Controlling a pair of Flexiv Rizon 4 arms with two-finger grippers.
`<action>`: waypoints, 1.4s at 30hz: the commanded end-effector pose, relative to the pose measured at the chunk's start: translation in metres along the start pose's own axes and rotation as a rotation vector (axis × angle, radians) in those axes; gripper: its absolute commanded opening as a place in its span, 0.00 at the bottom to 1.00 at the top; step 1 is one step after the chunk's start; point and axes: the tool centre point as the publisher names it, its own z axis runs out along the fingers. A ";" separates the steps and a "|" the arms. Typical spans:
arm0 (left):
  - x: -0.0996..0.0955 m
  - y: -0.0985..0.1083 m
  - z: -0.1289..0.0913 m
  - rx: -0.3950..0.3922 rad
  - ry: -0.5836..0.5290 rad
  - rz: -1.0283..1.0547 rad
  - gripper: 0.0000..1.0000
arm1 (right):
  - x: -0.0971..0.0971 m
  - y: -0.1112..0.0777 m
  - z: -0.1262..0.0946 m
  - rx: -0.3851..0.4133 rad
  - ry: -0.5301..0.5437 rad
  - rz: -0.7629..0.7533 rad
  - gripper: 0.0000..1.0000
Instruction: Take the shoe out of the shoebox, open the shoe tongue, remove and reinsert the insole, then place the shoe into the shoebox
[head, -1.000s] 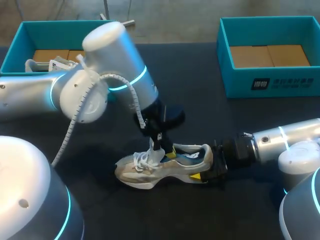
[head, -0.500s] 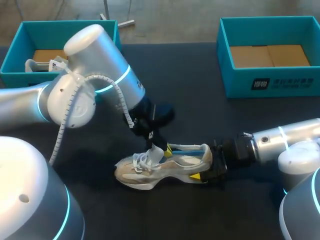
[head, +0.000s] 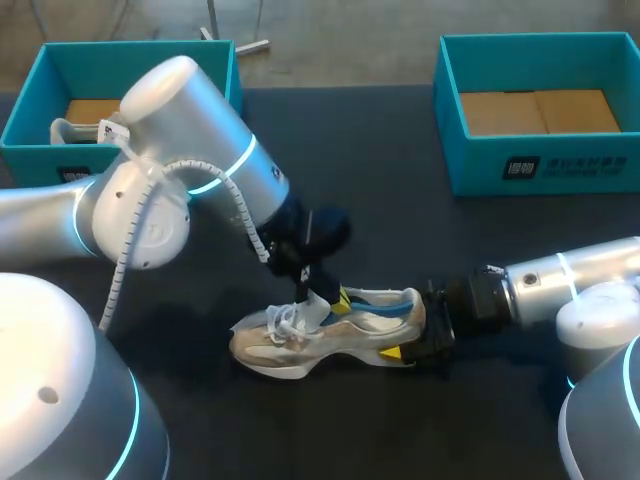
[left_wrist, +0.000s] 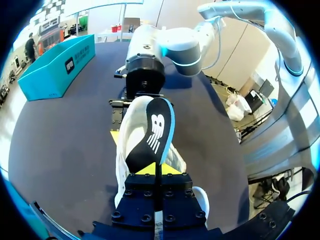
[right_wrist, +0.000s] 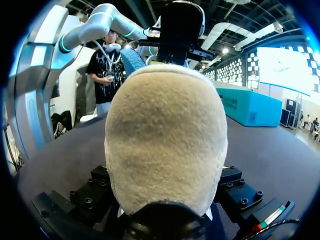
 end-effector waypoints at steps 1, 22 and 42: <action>0.003 0.003 0.000 0.000 0.000 0.000 0.00 | 0.000 0.001 0.002 0.006 0.001 0.001 0.00; 0.020 -0.024 -0.002 -0.031 -0.091 0.073 0.32 | 0.000 0.001 0.002 0.006 0.001 0.001 0.00; 0.029 -0.039 0.014 -0.077 -0.302 0.064 0.35 | 0.000 0.001 0.002 0.006 0.001 0.001 0.00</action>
